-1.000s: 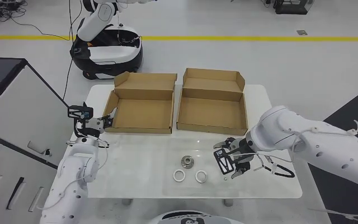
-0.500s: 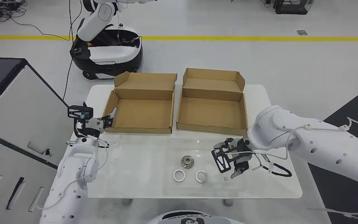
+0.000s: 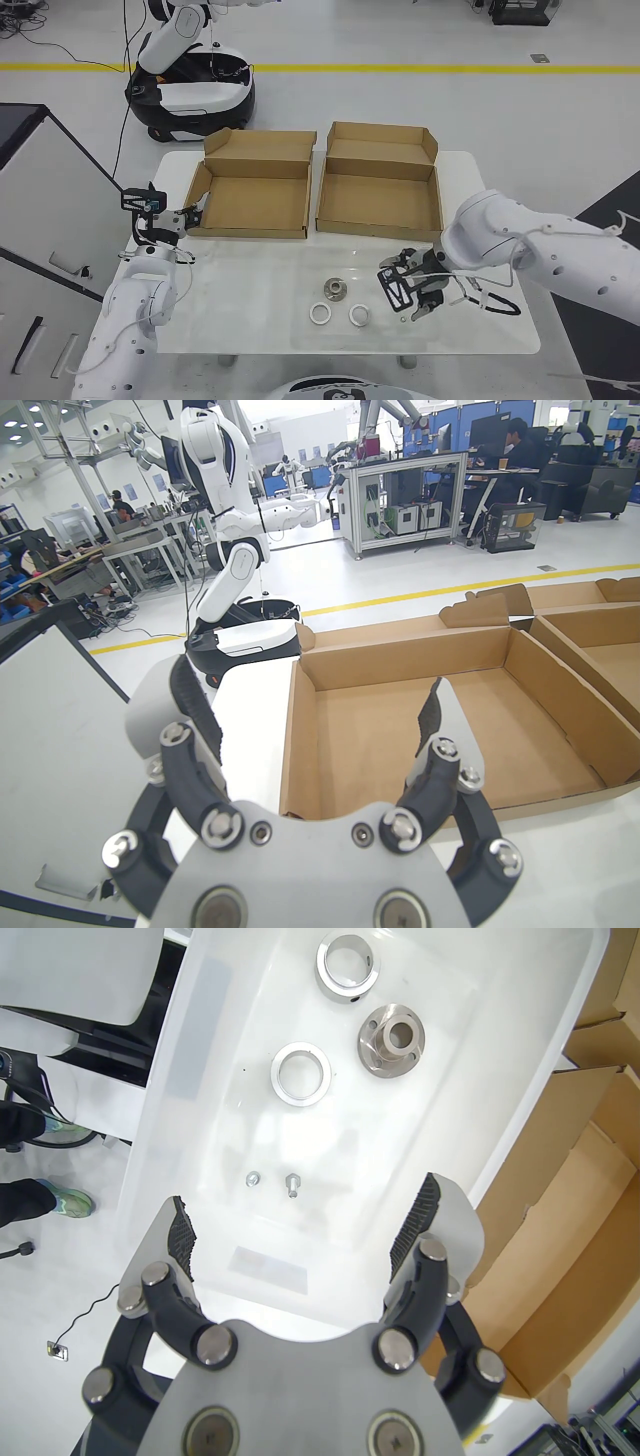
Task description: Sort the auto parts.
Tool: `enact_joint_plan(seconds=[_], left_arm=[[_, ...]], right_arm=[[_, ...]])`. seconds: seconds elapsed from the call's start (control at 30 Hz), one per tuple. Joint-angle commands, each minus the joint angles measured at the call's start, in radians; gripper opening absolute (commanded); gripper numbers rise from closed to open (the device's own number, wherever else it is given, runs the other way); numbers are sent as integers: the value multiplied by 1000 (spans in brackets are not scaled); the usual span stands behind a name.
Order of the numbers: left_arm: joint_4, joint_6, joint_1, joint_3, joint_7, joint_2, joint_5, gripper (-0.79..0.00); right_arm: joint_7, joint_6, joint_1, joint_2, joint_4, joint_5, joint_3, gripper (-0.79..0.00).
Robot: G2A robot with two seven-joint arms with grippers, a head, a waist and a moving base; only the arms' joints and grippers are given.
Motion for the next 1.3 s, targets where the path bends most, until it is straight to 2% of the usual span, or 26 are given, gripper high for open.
enact_joint_plan(seconds=[0.0, 0.13, 0.47, 0.8, 0.83, 0.87, 1.03, 1.13, 1.27], left_arm=[[0, 0, 0, 0, 0, 0, 0, 0], [0, 0, 0, 0, 0, 0, 0, 0], [0, 0, 0, 0, 0, 0, 0, 0], [0, 0, 0, 0, 0, 0, 0, 0], [0, 0, 0, 0, 0, 0, 0, 0], [0, 0, 0, 0, 0, 0, 0, 0], [0, 0, 0, 0, 0, 0, 0, 0], [0, 0, 0, 0, 0, 0, 0, 0], [0, 0, 0, 0, 0, 0, 0, 0]], right_arm=[[18, 17, 2, -1, -4, 0, -8, 0], [42, 41, 12, -6, -7, 17, -38, 0], [142, 141, -39, -35, -8, 17, -38, 0], [210, 209, -43, -51, -14, 34, -38, 0], [218, 217, -46, -52, -13, 34, -38, -126], [226, 225, -49, -54, -13, 33, -38, -163], [243, 242, -56, -60, -7, 37, -38, -249], [248, 246, -61, -62, -7, 36, -38, -249], [261, 260, -68, -65, -4, 31, -38, -296]])
